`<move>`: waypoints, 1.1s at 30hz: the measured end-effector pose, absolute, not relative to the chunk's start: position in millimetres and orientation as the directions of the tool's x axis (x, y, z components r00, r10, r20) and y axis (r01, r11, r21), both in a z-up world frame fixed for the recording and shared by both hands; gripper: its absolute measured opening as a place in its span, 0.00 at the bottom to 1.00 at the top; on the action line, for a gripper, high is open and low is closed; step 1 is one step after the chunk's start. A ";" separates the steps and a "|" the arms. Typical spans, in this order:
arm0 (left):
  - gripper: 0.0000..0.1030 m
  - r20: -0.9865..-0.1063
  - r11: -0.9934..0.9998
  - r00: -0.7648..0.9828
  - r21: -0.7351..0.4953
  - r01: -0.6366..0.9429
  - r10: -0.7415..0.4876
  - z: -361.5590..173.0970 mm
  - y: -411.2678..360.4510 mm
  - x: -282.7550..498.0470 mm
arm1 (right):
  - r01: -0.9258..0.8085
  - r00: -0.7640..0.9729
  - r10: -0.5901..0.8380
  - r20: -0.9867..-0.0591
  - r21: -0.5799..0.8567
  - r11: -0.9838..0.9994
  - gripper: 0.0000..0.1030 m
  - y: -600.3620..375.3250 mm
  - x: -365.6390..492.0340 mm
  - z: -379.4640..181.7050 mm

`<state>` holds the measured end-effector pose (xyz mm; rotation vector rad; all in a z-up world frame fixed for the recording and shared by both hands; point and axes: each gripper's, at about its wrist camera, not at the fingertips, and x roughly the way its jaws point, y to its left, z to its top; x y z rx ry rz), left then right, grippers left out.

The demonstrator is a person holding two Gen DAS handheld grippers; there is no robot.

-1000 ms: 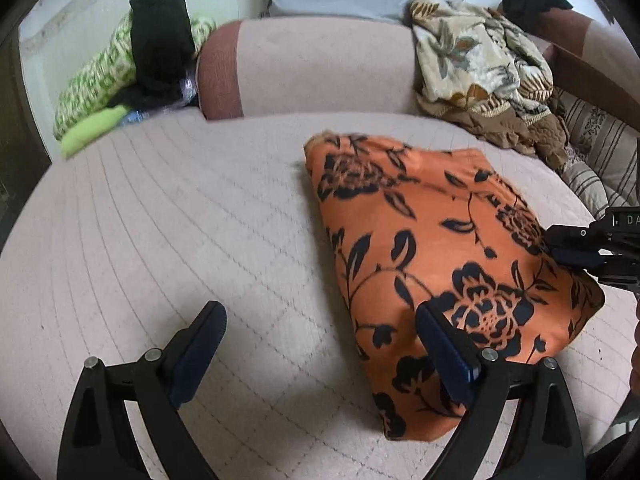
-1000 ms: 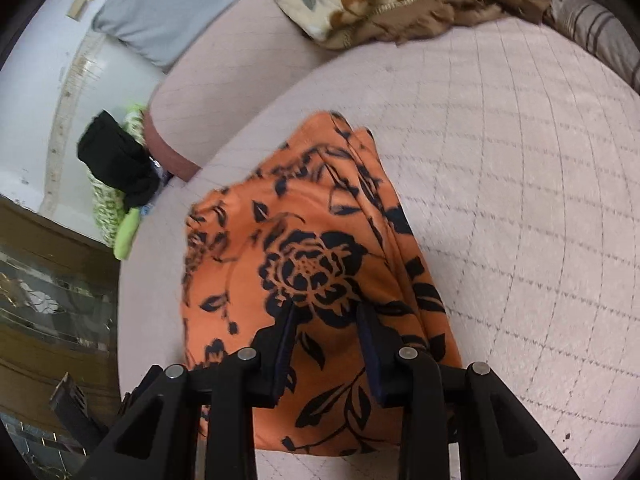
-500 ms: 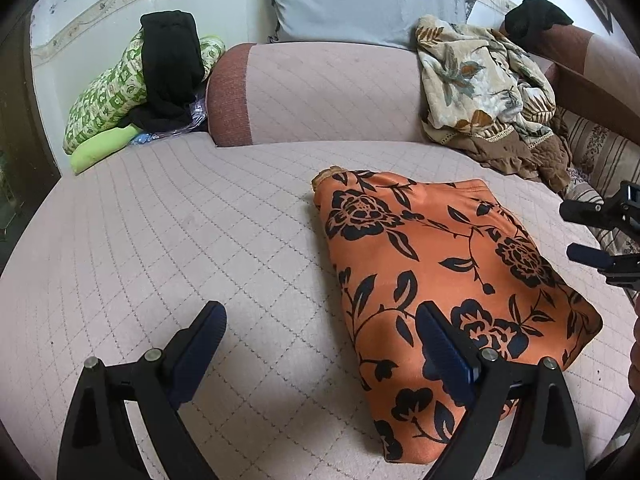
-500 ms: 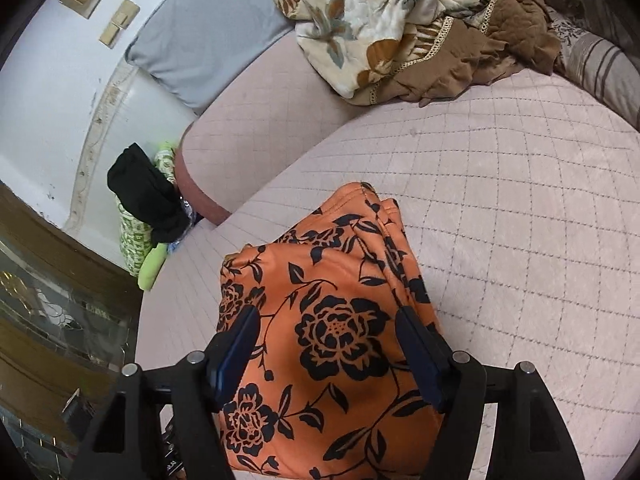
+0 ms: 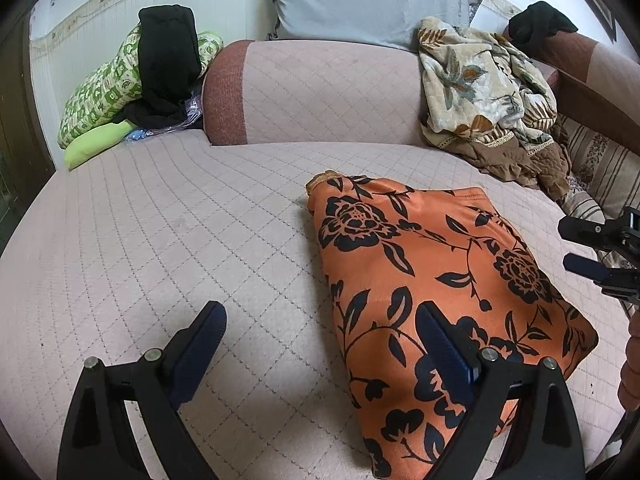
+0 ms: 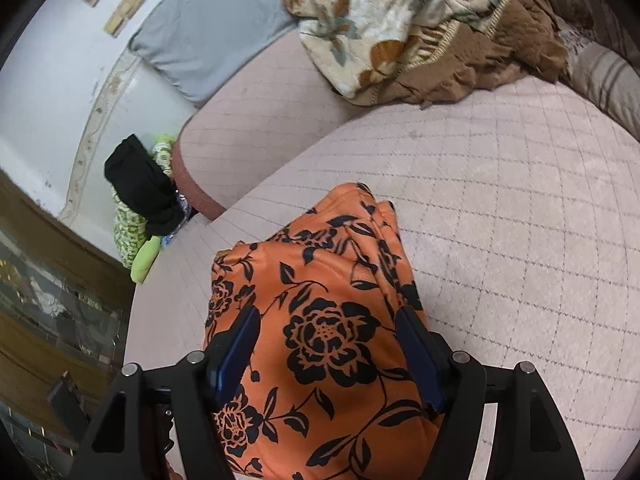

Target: Fold small clothes

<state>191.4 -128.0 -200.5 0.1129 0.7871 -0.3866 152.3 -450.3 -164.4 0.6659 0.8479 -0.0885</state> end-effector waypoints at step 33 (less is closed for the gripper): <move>0.93 -0.740 0.929 0.620 -0.018 0.369 -0.260 -209.2 -129.1 199.3 | 0.346 0.621 0.178 -0.764 0.470 0.812 0.58 -449.7 162.8 -183.2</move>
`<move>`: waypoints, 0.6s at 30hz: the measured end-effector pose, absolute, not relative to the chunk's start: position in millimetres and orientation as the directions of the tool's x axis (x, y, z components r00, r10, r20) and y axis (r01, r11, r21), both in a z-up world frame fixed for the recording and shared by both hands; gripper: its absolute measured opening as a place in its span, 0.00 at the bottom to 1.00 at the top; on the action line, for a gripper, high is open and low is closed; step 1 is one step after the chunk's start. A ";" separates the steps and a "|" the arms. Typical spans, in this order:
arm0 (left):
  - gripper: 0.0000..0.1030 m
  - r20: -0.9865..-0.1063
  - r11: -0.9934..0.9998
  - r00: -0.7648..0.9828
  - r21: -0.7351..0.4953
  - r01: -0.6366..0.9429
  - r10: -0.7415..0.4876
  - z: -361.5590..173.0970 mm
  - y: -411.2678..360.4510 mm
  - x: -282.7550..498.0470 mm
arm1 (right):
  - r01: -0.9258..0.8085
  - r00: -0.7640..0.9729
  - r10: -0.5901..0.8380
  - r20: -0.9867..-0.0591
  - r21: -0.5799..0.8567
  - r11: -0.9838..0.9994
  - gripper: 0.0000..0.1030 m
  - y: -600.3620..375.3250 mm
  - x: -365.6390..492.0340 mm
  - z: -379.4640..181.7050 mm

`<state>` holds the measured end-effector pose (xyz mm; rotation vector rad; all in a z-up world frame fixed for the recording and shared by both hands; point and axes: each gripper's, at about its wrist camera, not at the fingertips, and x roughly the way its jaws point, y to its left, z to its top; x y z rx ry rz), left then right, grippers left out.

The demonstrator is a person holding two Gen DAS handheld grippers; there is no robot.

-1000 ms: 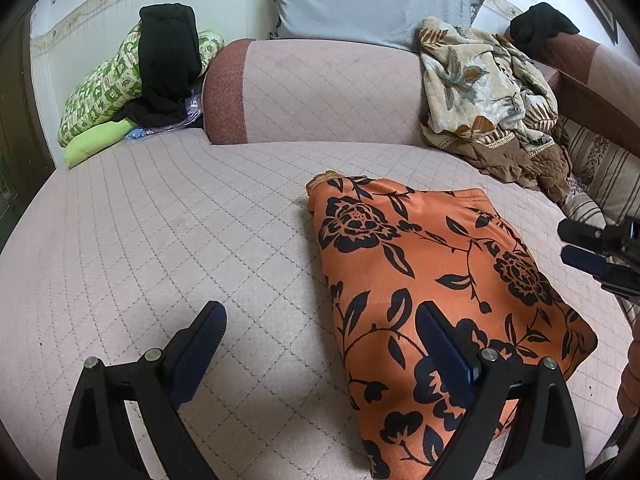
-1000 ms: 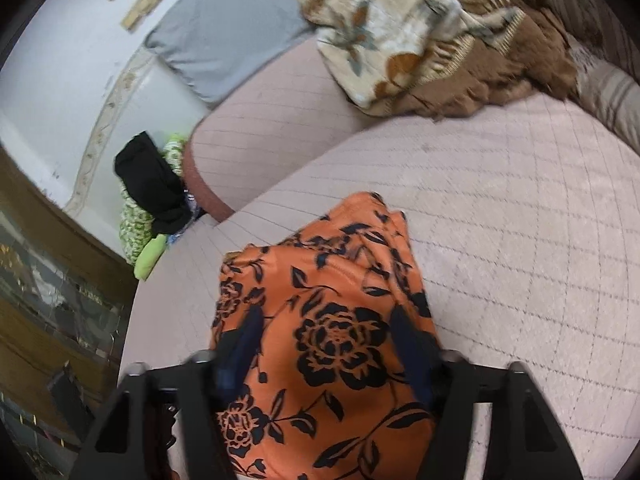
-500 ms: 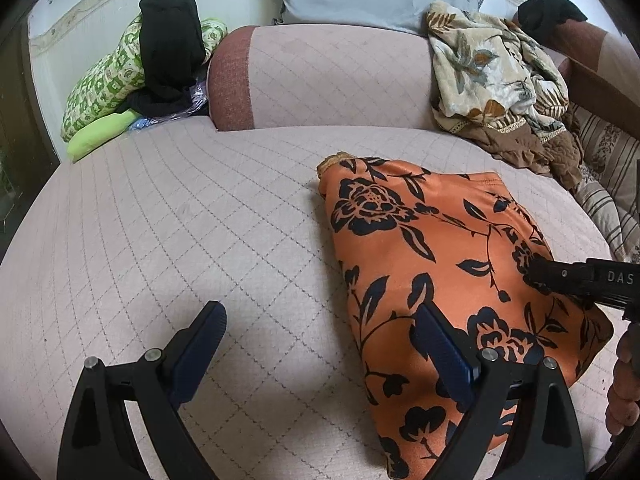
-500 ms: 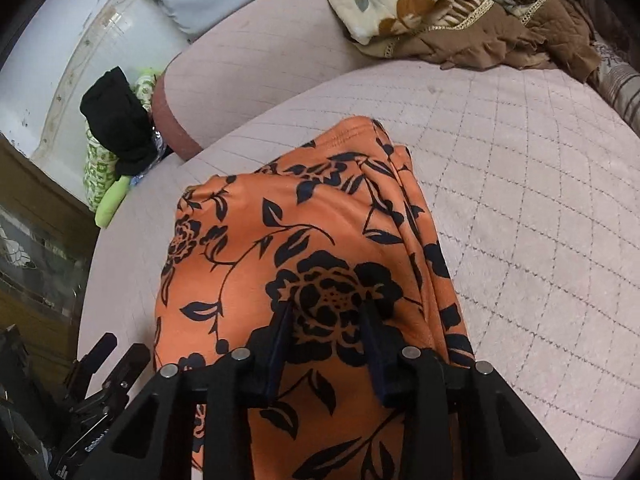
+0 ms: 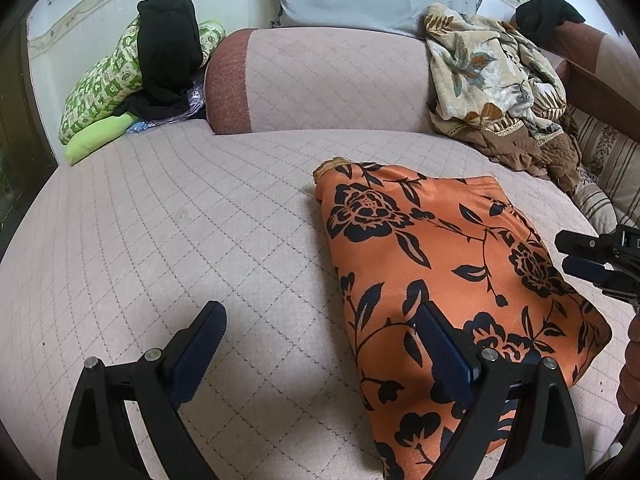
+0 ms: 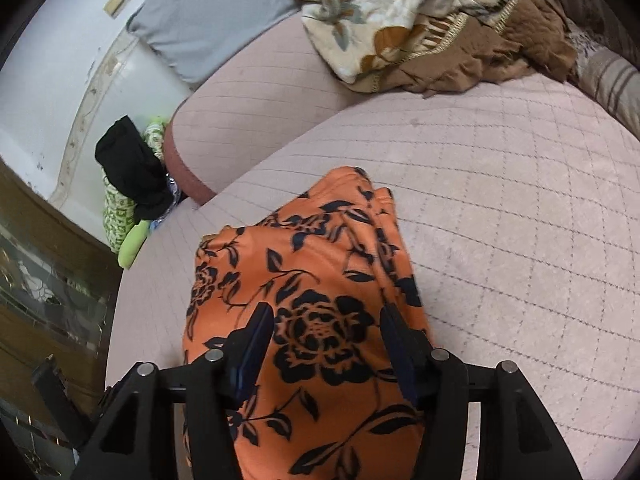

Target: Fold small clothes

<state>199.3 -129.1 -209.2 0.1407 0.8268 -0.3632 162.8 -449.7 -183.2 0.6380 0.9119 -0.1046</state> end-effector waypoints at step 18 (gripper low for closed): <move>0.93 -0.780 0.935 0.567 -0.066 0.347 -0.266 -226.4 -132.0 216.1 | 0.281 0.596 0.225 -0.771 0.463 0.841 0.49 -440.0 177.6 -197.6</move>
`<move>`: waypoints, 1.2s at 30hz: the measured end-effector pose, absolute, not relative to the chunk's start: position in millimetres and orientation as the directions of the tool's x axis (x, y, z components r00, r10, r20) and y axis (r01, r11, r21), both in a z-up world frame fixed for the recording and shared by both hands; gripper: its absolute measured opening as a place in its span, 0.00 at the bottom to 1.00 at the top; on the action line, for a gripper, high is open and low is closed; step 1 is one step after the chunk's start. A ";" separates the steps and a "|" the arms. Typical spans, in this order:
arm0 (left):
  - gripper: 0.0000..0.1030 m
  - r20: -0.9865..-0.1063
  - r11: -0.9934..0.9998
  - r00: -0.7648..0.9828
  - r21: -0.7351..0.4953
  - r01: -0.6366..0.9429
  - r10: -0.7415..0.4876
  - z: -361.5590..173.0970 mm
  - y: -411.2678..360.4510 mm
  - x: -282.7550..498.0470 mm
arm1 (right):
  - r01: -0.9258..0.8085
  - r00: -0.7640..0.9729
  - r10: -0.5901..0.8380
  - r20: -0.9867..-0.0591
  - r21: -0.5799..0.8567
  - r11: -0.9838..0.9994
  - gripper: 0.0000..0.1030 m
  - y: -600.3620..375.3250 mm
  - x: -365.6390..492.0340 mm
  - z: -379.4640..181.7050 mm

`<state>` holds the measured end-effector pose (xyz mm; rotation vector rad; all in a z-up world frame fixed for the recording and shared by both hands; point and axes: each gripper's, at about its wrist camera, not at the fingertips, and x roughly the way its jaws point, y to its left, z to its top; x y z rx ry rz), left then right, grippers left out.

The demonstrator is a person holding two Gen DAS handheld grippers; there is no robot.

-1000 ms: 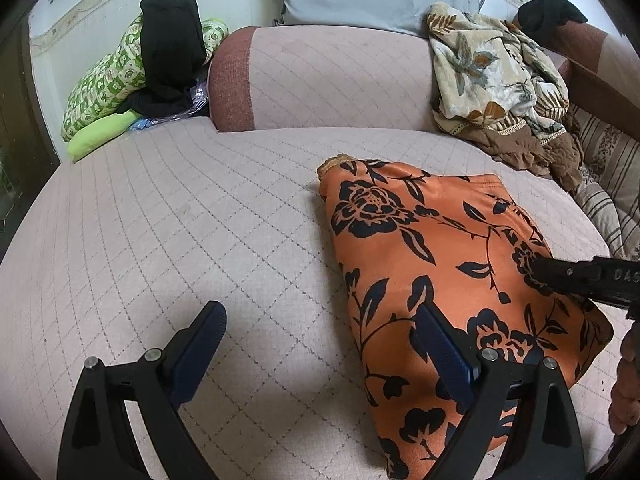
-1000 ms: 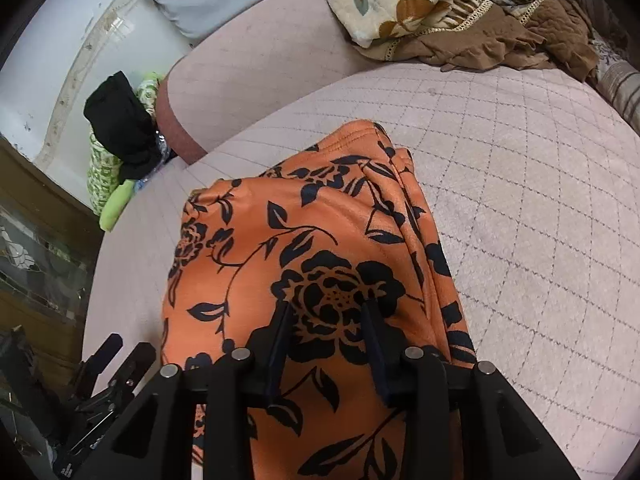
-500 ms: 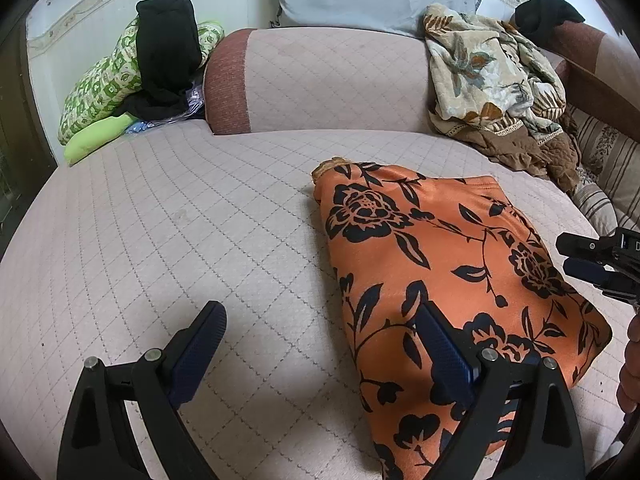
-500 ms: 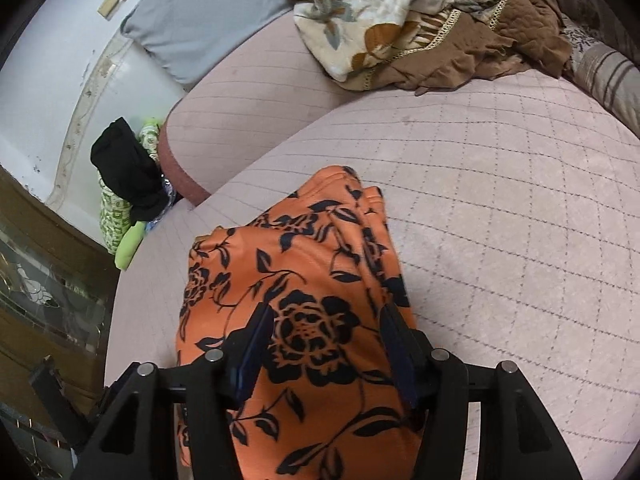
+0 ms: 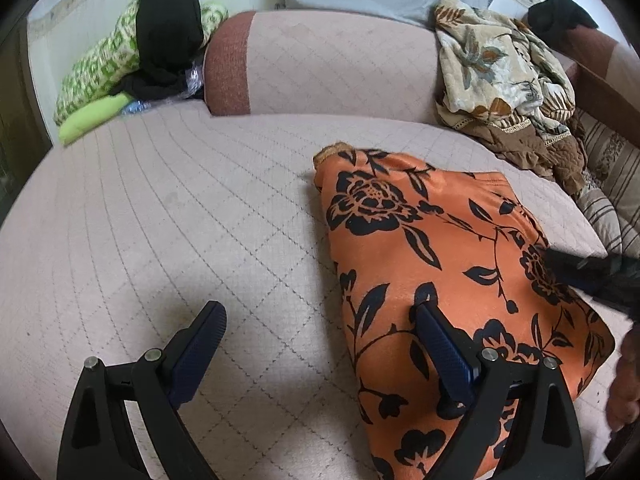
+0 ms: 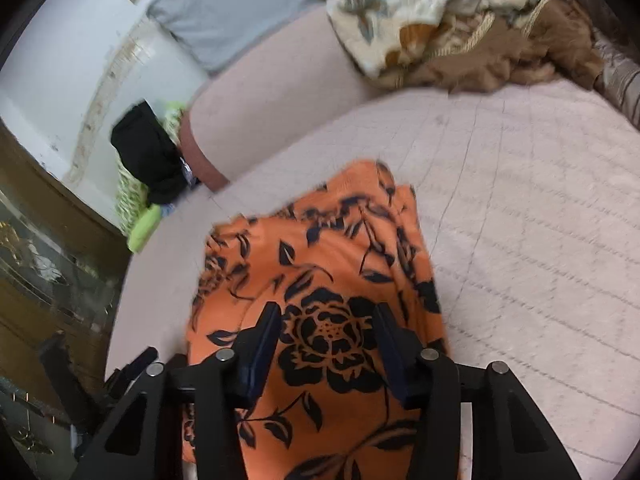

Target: Fold small clothes

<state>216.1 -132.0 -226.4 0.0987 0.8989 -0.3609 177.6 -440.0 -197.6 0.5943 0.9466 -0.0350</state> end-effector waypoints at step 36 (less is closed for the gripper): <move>0.93 -0.839 0.882 0.325 -0.331 0.335 -0.437 -247.2 -108.2 249.4 | 0.339 0.666 0.183 -0.723 0.512 0.790 0.40 -489.0 174.0 -187.8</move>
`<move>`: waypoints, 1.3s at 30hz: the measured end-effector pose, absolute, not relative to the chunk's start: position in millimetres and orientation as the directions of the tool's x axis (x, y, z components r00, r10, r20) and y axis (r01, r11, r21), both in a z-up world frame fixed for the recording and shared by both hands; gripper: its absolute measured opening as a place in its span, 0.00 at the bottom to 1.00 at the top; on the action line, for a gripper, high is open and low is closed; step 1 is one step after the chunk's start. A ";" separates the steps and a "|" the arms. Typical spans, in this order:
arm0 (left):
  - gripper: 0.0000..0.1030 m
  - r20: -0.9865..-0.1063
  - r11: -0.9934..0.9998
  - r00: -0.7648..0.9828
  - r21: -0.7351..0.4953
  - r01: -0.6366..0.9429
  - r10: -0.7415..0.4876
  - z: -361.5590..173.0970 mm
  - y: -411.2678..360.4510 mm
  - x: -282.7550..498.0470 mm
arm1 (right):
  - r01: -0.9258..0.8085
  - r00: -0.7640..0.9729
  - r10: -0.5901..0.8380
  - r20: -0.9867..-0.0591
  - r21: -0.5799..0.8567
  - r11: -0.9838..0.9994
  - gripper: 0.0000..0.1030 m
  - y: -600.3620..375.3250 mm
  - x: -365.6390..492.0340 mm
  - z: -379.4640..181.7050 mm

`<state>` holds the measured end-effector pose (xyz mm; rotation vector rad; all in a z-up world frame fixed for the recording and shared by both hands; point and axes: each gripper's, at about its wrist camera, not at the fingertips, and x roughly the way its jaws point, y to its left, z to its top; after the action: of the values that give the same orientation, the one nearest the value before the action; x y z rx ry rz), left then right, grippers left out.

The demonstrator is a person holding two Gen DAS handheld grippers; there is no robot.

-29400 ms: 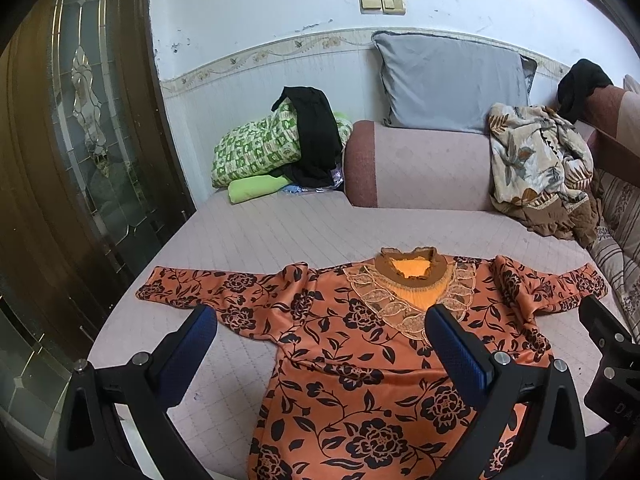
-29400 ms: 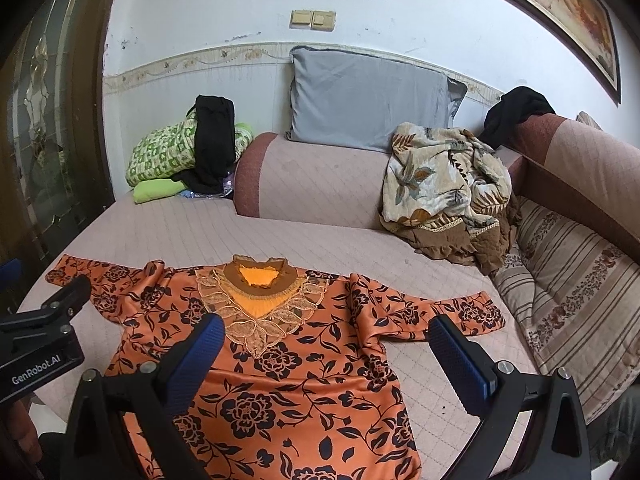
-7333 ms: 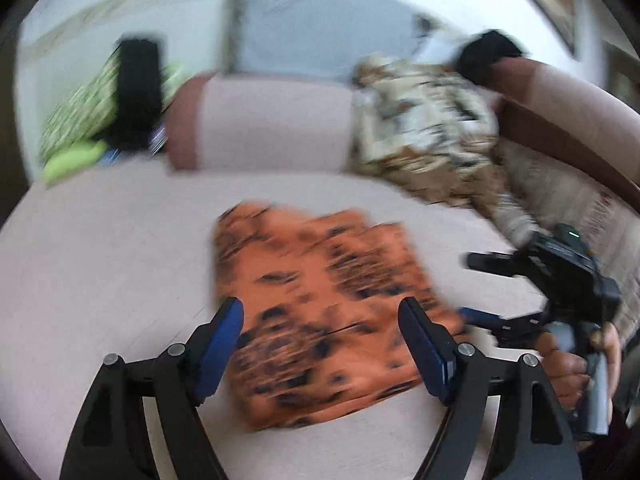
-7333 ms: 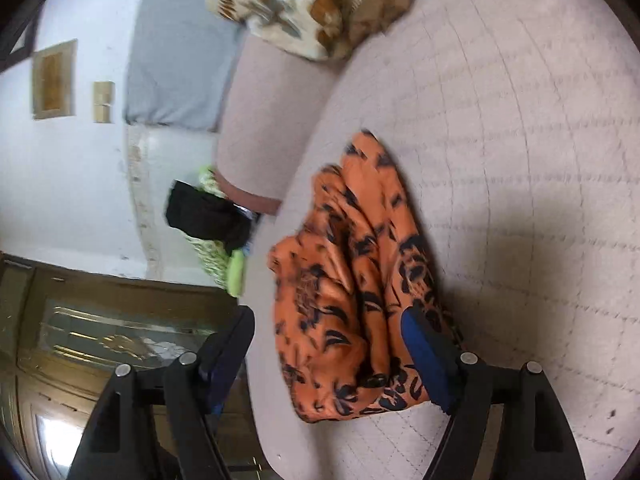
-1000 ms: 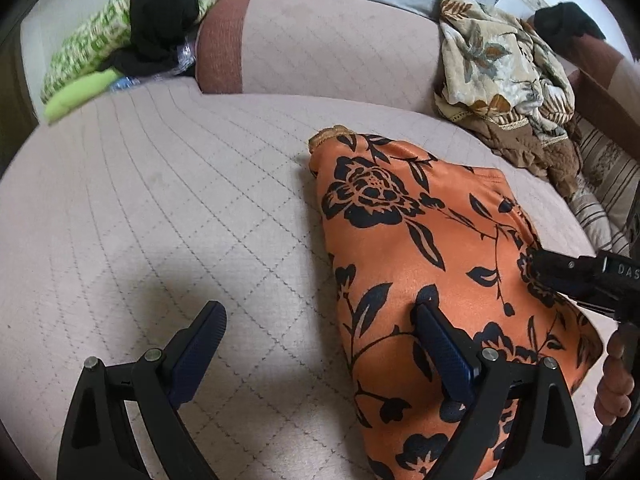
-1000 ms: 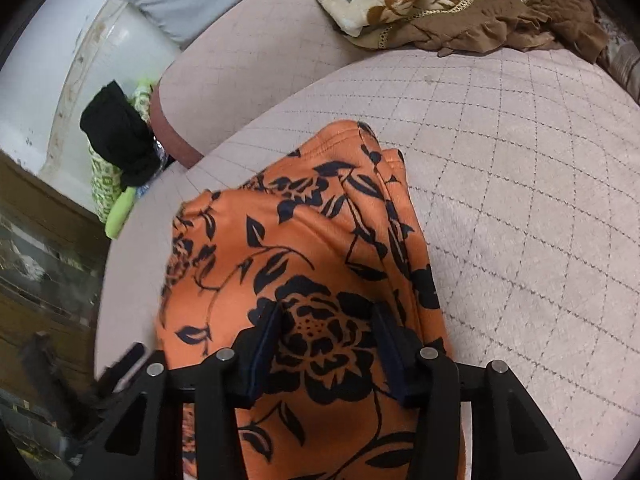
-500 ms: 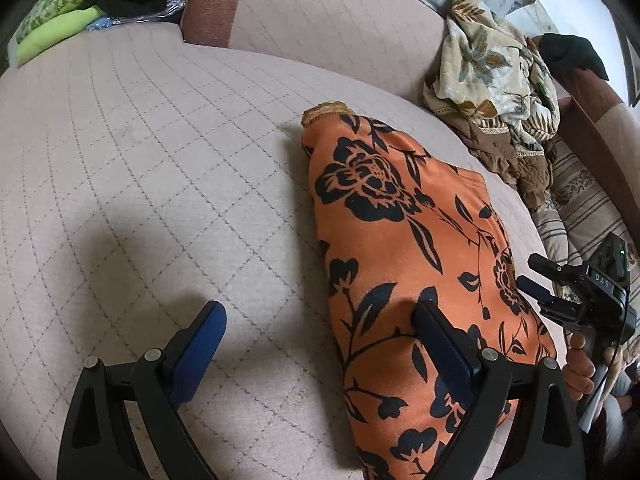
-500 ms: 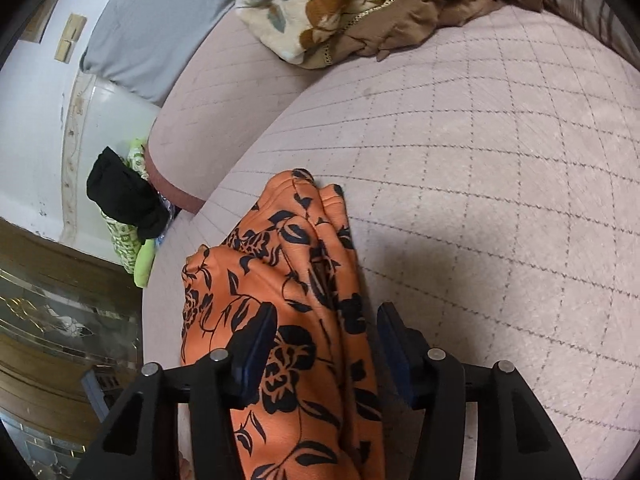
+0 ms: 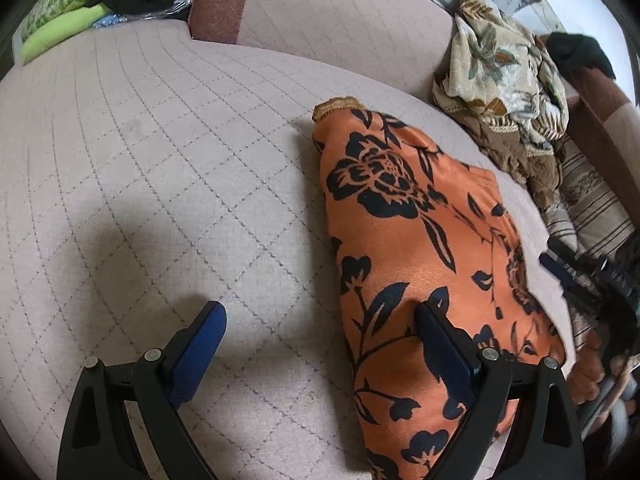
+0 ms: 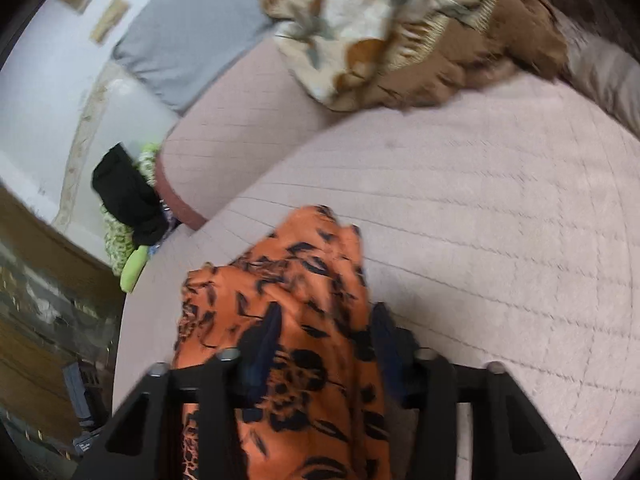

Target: Fold small clothes

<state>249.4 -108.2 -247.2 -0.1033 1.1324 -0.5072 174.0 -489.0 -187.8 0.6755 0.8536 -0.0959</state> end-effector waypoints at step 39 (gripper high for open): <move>0.95 -0.804 0.897 0.457 -0.199 0.395 -0.380 -216.1 -107.6 237.2 | 0.345 0.500 0.274 -0.821 0.479 0.807 0.44 -431.3 167.1 -193.4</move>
<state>237.2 -107.6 -216.1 0.0170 0.9871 -0.4778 167.1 -431.3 -193.4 0.6627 1.0675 -0.0470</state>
